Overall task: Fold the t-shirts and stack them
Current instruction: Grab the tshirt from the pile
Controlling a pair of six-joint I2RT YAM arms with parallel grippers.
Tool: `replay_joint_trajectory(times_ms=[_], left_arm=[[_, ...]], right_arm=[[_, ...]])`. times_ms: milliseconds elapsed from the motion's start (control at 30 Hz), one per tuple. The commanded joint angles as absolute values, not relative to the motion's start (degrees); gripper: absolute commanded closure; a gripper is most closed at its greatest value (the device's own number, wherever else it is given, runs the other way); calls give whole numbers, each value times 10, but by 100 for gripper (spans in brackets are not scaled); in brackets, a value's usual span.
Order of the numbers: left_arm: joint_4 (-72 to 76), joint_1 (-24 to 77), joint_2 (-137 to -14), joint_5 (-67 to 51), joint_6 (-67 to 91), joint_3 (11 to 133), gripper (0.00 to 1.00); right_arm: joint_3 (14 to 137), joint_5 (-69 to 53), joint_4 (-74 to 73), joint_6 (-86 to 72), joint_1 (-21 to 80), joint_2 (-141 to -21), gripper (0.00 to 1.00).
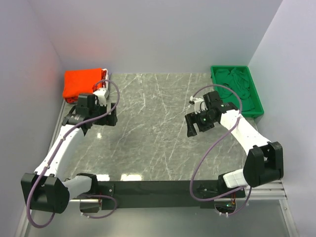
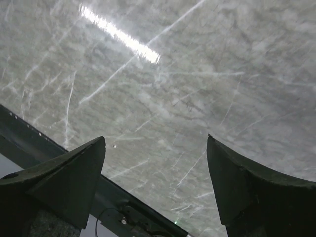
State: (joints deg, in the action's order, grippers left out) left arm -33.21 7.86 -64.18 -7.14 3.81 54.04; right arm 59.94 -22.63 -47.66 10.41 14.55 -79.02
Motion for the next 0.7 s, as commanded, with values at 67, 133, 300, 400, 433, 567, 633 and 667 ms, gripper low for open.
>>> replay_joint_trajectory(times_ms=[67, 133, 300, 400, 433, 567, 633, 667], left_arm=[[-304, 76, -637, -64, 19, 609, 1], [-281, 76, -635, -82, 8, 622, 1], [-277, 76, -692, -120, 6, 695, 0], [-286, 73, -749, -119, 32, 752, 0], [-286, 70, -764, -120, 39, 765, 1], [-279, 47, -823, -154, 76, 814, 1], [-269, 35, -850, -161, 96, 831, 1], [-265, 31, -858, -164, 102, 837, 1]], right_arm=[[696, -178, -469, 84, 151, -844, 10], [721, -156, -453, 79, 149, -859, 10], [803, -126, -424, 111, 144, -922, 10], [901, -115, -413, 109, 115, -969, 9], [955, -112, -410, 102, 104, -984, 9], [1095, -114, -403, 51, 35, -1089, 9], [1144, -98, -383, 47, 11, -1118, 9], [1157, -97, -374, 41, 4, -1143, 9]])
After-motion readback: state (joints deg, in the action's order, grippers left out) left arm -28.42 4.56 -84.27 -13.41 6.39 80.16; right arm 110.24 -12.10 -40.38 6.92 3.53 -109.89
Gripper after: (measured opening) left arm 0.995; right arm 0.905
